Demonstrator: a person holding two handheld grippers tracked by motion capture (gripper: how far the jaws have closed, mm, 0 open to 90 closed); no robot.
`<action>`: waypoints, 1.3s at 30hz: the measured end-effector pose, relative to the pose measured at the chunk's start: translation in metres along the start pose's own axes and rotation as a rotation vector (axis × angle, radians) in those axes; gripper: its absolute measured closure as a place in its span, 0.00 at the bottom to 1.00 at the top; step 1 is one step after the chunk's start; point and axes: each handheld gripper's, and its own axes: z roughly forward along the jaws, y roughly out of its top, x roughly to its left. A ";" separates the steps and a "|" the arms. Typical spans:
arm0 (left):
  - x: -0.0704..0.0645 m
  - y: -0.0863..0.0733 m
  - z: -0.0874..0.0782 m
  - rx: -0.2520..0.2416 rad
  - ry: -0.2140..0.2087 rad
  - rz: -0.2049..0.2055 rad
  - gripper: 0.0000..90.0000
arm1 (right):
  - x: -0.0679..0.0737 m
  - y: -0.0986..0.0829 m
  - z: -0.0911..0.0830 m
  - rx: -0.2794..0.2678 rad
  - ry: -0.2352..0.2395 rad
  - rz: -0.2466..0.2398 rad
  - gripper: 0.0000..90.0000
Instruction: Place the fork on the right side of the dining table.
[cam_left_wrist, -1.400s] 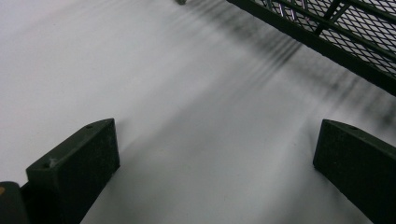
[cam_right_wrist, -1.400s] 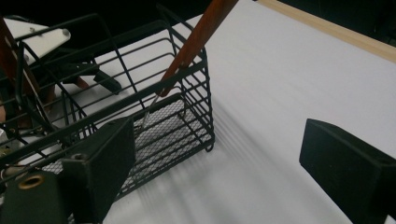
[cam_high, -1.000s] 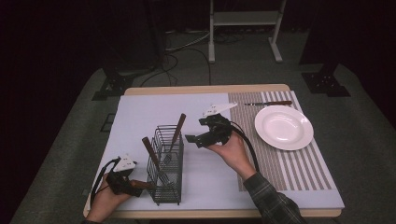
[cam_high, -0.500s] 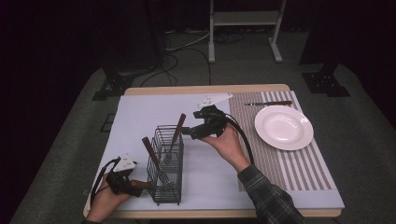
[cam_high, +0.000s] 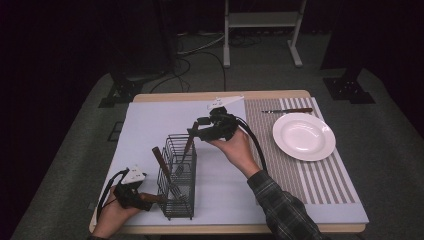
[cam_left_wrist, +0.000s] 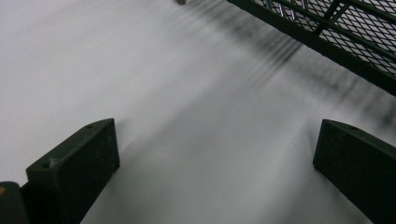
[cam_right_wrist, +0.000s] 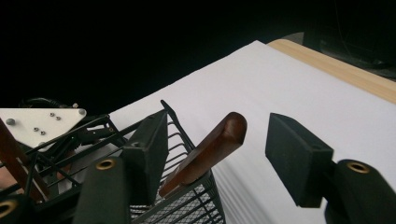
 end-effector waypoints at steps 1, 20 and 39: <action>0.000 0.000 0.000 0.000 0.000 0.000 0.00 | 0.000 0.000 0.001 0.001 0.003 0.004 0.45; 0.000 0.000 0.000 0.000 0.000 0.000 0.00 | -0.002 0.000 0.000 -0.006 0.058 0.025 0.78; 0.000 0.000 0.000 0.003 0.000 0.002 0.00 | 0.019 0.004 -0.022 -0.023 0.213 -0.036 0.88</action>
